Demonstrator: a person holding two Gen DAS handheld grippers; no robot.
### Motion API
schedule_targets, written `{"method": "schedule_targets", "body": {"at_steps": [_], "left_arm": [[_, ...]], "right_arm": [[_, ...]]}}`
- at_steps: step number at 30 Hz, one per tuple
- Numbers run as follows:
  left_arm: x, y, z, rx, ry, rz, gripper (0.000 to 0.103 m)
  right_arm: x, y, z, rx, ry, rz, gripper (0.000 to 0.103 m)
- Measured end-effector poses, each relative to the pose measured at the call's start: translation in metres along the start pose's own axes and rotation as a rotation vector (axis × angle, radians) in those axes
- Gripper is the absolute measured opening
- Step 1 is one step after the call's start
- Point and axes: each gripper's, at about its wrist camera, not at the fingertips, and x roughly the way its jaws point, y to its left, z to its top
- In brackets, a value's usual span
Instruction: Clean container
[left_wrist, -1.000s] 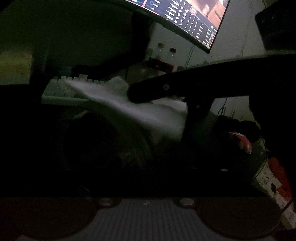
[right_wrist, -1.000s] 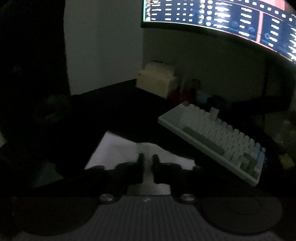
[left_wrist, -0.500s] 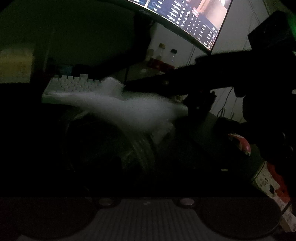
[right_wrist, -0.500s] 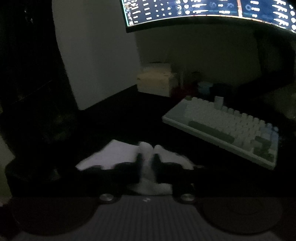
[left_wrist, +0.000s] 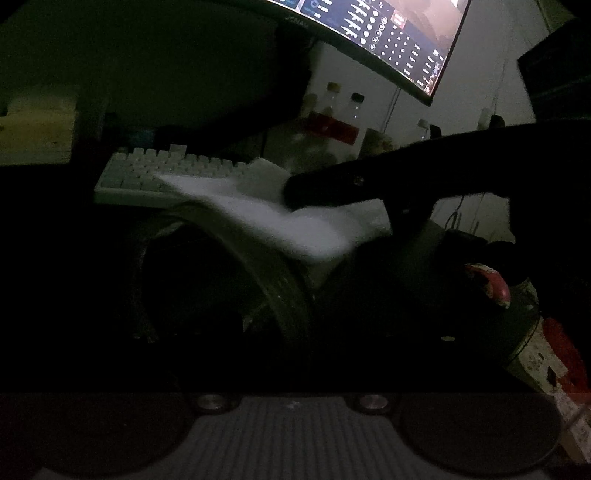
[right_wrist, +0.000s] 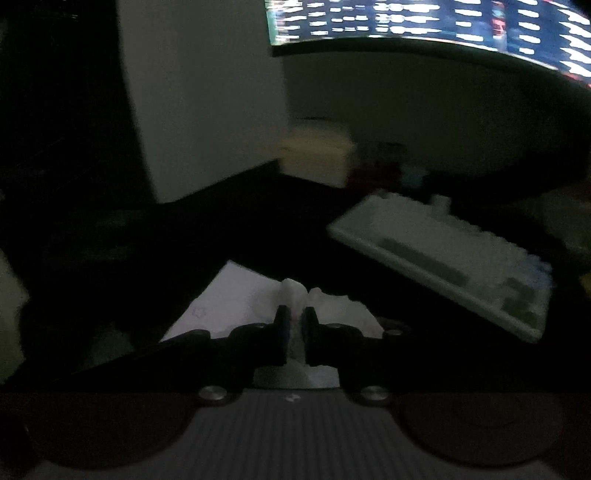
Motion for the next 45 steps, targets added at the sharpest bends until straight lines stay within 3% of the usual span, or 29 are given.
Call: {"method": "schedule_targets", "body": {"at_steps": [2, 8, 11, 14, 16, 21, 26, 30, 32, 34, 39, 45], "left_arm": [[0.0, 0.0, 0.0, -0.004, 0.001, -0.002, 0.057], [-0.001, -0.002, 0.001, -0.003, 0.007, 0.022, 0.057], [0.0, -0.006, 0.001, 0.007, 0.008, 0.033, 0.057], [0.0, -0.006, 0.0, 0.012, 0.008, 0.035, 0.058], [-0.001, -0.005, 0.0, 0.006, 0.008, 0.03, 0.058], [-0.002, -0.006, 0.0, 0.005, 0.01, 0.035, 0.058], [-0.004, -0.014, 0.003, 0.024, 0.031, 0.123, 0.059], [-0.002, -0.027, 0.009, 0.082, 0.11, 0.186, 0.087], [0.002, -0.03, 0.014, 0.067, 0.14, 0.203, 0.091], [0.007, -0.029, 0.017, 0.058, 0.159, 0.216, 0.102], [0.012, -0.025, 0.022, 0.099, 0.208, 0.231, 0.103], [0.003, -0.018, 0.019, 0.06, 0.166, 0.216, 0.103]], "right_arm": [[0.0, -0.001, 0.001, -0.007, 0.016, -0.004, 0.01], [0.006, -0.032, 0.012, 0.017, 0.121, -0.135, 0.01], [0.01, -0.024, 0.017, -0.031, 0.168, -0.18, 0.01], [0.01, -0.013, 0.02, -0.002, 0.197, -0.067, 0.01], [0.011, -0.005, 0.02, -0.009, 0.219, -0.042, 0.01], [0.018, -0.014, 0.027, -0.004, 0.263, -0.095, 0.01], [0.029, -0.028, 0.038, 0.017, 0.289, -0.16, 0.01], [0.032, -0.025, 0.041, 0.004, 0.294, -0.182, 0.01], [0.033, -0.025, 0.041, 0.009, 0.293, -0.182, 0.01], [0.032, -0.027, 0.041, 0.012, 0.292, -0.171, 0.01], [0.031, -0.034, 0.037, 0.012, 0.27, -0.147, 0.01], [0.025, -0.052, 0.026, 0.066, 0.197, -0.081, 0.01]]}}
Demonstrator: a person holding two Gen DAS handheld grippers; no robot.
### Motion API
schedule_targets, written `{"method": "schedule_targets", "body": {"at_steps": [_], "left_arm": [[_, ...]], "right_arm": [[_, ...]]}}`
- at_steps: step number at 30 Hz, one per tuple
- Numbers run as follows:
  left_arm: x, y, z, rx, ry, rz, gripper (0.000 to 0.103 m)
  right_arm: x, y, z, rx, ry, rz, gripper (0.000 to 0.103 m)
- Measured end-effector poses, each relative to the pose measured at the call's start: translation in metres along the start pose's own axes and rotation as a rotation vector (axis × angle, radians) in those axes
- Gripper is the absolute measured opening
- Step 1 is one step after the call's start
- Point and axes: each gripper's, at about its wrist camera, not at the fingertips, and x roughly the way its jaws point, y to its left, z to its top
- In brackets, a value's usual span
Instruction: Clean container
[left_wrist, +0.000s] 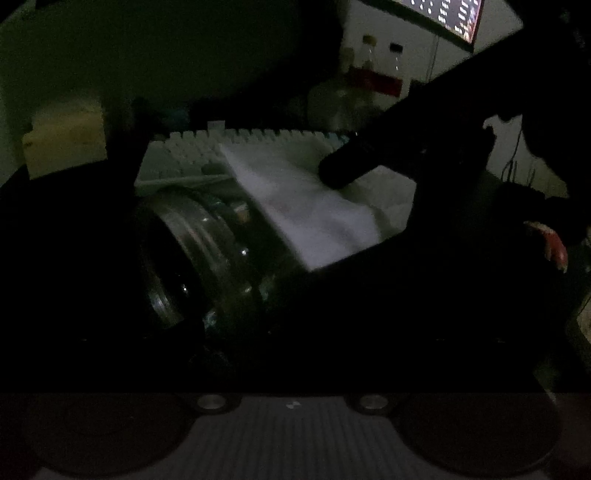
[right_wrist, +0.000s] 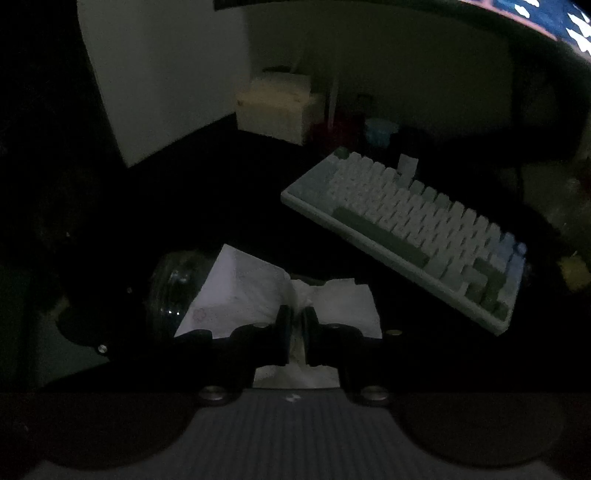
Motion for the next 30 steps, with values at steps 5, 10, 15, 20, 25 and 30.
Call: {"method": "schedule_targets", "body": {"at_steps": [5, 10, 15, 20, 25, 30], "left_arm": [[-0.004, 0.014, 0.004, -0.057, 0.018, -0.016, 0.103], [-0.005, 0.02, 0.005, -0.084, 0.006, 0.023, 0.103], [0.0, 0.024, 0.012, -0.129, 0.068, 0.105, 0.102], [-0.002, 0.015, 0.024, -0.132, 0.098, 0.177, 0.095], [-0.032, 0.004, 0.04, -0.22, -0.015, 0.173, 0.094], [-0.071, -0.046, 0.063, 0.062, -0.093, 0.334, 0.091]], "right_arm": [[-0.001, -0.01, -0.003, 0.0, -0.035, 0.064, 0.01], [-0.001, -0.021, -0.009, -0.023, -0.087, 0.141, 0.01], [-0.002, -0.028, -0.012, -0.077, -0.095, 0.188, 0.01], [-0.002, -0.028, -0.015, -0.133, -0.1, 0.272, 0.01], [0.001, -0.031, -0.015, -0.142, -0.127, 0.334, 0.01], [0.002, -0.03, -0.008, -0.147, -0.149, 0.336, 0.01]]}}
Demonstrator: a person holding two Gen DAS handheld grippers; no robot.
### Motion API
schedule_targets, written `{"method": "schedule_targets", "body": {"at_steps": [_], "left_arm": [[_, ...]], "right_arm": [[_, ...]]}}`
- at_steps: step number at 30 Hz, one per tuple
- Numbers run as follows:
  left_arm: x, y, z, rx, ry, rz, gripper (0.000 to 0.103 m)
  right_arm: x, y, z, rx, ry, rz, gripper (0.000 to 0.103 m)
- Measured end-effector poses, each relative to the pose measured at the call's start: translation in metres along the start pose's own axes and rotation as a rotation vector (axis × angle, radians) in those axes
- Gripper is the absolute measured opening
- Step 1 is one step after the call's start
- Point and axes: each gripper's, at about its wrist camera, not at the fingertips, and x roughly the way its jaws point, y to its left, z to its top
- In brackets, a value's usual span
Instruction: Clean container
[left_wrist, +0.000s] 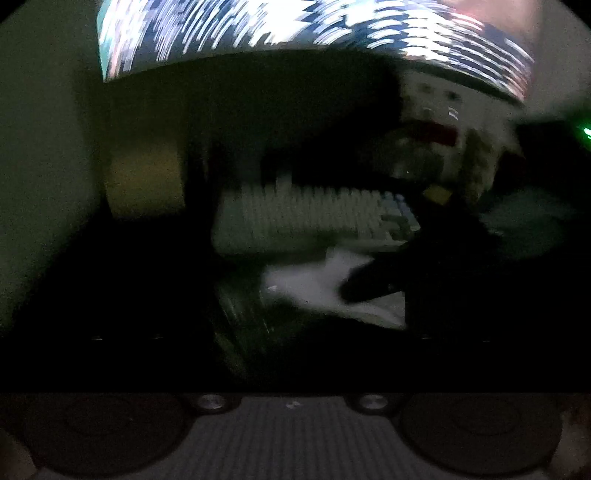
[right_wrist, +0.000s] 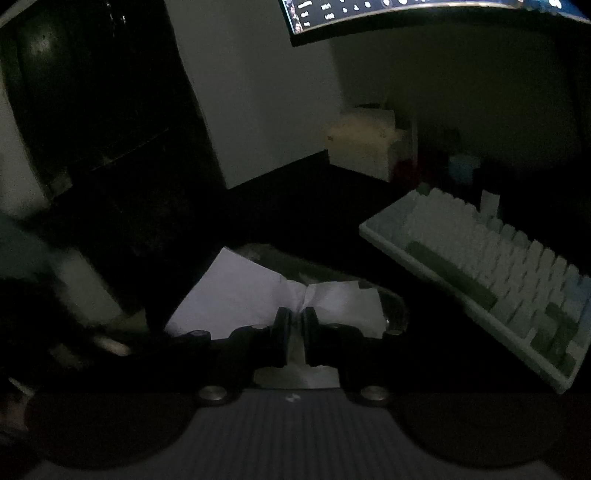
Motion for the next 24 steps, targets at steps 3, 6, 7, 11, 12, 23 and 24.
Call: {"method": "schedule_targets", "body": {"at_steps": [3, 6, 7, 11, 12, 23, 24], "left_arm": [[-0.043, -0.019, 0.027, 0.124, -0.082, 0.067, 0.103], [-0.063, -0.026, 0.048, 0.162, -0.076, 0.059, 0.103], [-0.062, -0.029, 0.049, 0.189, -0.062, 0.057, 0.103], [-0.03, -0.03, 0.023, 0.217, 0.051, 0.043, 0.103], [-0.021, -0.028, 0.013, 0.214, 0.072, 0.031, 0.103], [0.061, 0.037, -0.04, 0.091, 0.012, -0.203, 0.084], [0.065, 0.038, -0.042, 0.093, 0.015, -0.227, 0.077]], "right_arm": [[-0.002, 0.0, 0.007, 0.005, -0.019, -0.005, 0.01], [-0.004, -0.001, 0.014, 0.009, -0.04, -0.025, 0.01], [-0.004, -0.001, 0.016, 0.009, -0.042, -0.034, 0.01], [0.007, 0.001, 0.022, 0.018, -0.024, -0.075, 0.01], [0.012, 0.002, 0.024, 0.019, -0.016, -0.088, 0.01], [0.05, -0.003, 0.05, 0.047, 0.057, -0.21, 0.01], [0.052, -0.004, 0.052, 0.056, 0.064, -0.214, 0.01]]}}
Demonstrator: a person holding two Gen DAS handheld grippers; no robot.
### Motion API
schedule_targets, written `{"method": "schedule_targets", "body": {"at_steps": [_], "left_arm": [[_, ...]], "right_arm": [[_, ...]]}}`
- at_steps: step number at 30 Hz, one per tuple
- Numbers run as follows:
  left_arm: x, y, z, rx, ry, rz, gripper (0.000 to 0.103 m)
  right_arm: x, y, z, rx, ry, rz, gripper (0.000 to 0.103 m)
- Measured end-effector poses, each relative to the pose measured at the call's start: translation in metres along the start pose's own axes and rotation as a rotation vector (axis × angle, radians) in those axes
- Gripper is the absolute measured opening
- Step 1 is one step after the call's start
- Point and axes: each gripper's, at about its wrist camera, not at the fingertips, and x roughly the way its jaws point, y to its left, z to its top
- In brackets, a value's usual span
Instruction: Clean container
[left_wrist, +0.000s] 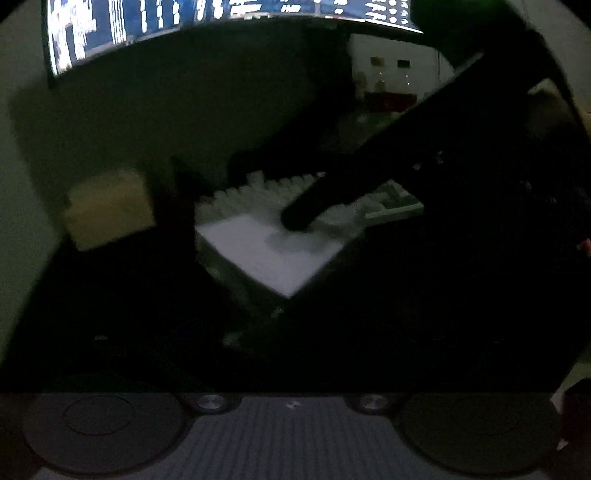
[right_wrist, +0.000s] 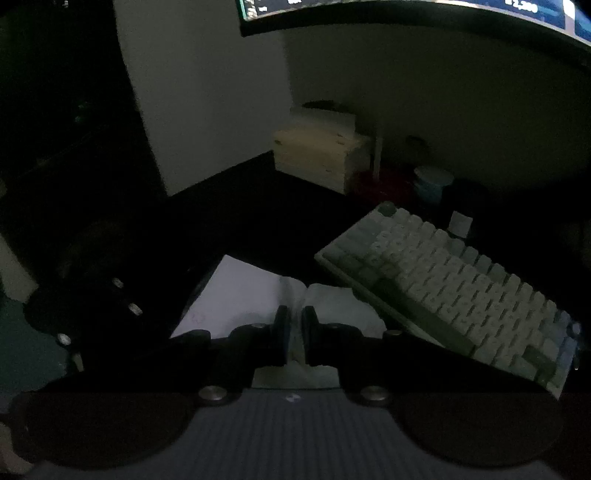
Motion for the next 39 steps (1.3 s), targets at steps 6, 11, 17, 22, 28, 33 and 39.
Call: {"method": "schedule_targets", "body": {"at_steps": [6, 11, 17, 22, 28, 33, 39], "left_arm": [[0.013, 0.016, -0.003, 0.01, -0.01, -0.102, 0.062], [0.026, 0.019, -0.001, -0.013, 0.024, -0.156, 0.02], [0.019, 0.0, -0.006, -0.13, -0.019, -0.26, 0.007], [0.0, -0.023, -0.003, -0.158, -0.03, -0.276, 0.012], [0.013, -0.035, -0.009, -0.052, -0.034, -0.114, 0.044], [0.036, -0.022, -0.017, -0.137, 0.001, -0.096, 0.046], [0.037, -0.011, -0.033, -0.185, -0.045, -0.105, 0.062]], "right_arm": [[0.004, 0.001, 0.006, 0.009, 0.024, -0.014, 0.01], [-0.001, 0.0, 0.002, 0.008, 0.026, -0.002, 0.01], [-0.02, -0.001, -0.017, 0.029, 0.026, 0.069, 0.009], [-0.034, 0.002, -0.032, -0.013, 0.042, 0.127, 0.01], [-0.023, -0.006, -0.026, -0.042, 0.044, 0.105, 0.01], [-0.019, 0.003, -0.028, -0.066, -0.001, 0.186, 0.01], [-0.007, -0.013, -0.019, -0.083, -0.059, 0.15, 0.01]]}}
